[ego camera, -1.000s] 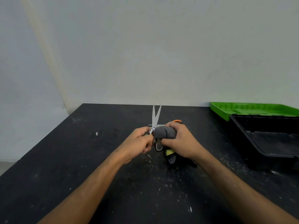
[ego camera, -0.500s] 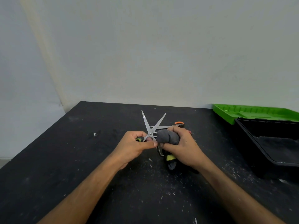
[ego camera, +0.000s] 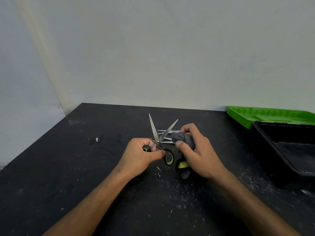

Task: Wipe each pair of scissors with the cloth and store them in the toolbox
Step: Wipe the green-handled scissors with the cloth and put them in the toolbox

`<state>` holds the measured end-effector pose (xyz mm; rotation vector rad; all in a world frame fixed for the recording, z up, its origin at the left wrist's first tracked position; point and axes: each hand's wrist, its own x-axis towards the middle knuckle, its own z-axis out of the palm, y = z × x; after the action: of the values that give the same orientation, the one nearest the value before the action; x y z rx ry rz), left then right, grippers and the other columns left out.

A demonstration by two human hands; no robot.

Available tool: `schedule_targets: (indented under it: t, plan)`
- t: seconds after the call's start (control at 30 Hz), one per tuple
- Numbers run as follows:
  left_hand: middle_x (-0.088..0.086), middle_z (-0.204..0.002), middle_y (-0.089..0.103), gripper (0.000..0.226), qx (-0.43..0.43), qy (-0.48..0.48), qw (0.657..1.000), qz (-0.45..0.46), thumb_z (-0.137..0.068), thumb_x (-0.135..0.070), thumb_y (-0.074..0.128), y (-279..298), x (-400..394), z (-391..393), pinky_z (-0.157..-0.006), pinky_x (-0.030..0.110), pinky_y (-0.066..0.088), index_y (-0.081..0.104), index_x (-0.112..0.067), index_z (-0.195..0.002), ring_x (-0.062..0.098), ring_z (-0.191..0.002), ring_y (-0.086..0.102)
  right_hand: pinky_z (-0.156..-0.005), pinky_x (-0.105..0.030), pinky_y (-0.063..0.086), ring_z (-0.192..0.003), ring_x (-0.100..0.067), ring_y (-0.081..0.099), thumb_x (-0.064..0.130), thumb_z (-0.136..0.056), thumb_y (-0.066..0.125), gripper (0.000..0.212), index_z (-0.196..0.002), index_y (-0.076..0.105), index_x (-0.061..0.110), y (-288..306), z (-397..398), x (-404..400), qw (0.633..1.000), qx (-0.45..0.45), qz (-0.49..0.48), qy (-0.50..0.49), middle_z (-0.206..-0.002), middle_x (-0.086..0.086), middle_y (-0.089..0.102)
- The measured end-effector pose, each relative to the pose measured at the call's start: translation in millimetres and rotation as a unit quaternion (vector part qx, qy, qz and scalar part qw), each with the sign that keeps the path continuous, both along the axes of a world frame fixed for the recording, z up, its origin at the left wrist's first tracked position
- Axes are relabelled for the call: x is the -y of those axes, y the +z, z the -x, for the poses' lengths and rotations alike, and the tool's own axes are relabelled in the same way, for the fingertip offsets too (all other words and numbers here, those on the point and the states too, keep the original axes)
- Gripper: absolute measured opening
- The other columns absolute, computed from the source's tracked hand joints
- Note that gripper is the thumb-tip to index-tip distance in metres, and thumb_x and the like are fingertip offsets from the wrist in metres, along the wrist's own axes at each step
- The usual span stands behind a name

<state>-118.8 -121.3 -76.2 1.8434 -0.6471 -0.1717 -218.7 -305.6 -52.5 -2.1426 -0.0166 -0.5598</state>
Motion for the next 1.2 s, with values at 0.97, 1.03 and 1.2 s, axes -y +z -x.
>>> schedule_targets:
  t: [0.97,1.03,1.2]
  plan:
    - [-0.01,-0.049,0.047,0.05,0.055,-0.03,0.998,-0.025,-0.078,-0.022,0.087,-0.2,4.6,8.0,-0.051,0.025,0.035,0.044,-0.019,-0.051,0.007,-0.049,0.039,-0.061,-0.044,0.056,-0.07,-0.029,0.07,0.025,-0.087,0.083,0.023,-0.083,0.064,0.014,-11.5,-8.4,0.0,0.979,0.101,-0.128,-0.12,-0.078,-0.01,0.073]
    - [-0.009,-0.048,0.047,0.05,0.054,-0.03,0.997,-0.039,-0.077,-0.024,0.088,0.5,3.6,7.9,-0.05,0.025,0.035,0.045,-0.02,-0.051,0.008,-0.048,0.038,-0.058,-0.039,0.057,-0.063,-0.02,0.07,0.025,-0.088,0.082,0.023,-0.085,0.064,0.012,-8.4,-7.3,4.2,0.977,0.099,-0.141,-0.124,-0.07,-0.005,0.075]
    - [-0.004,-0.051,0.044,0.051,0.022,-0.043,0.997,-0.055,-0.077,-0.027,0.088,0.9,2.5,6.7,-0.052,0.027,0.036,0.044,-0.02,-0.052,0.014,-0.05,0.037,-0.053,-0.023,0.051,-0.057,-0.004,0.065,0.025,-0.088,0.083,0.025,-0.085,0.064,0.009,-3.2,-6.5,8.5,0.973,0.103,-0.144,-0.15,-0.065,-0.001,0.073]
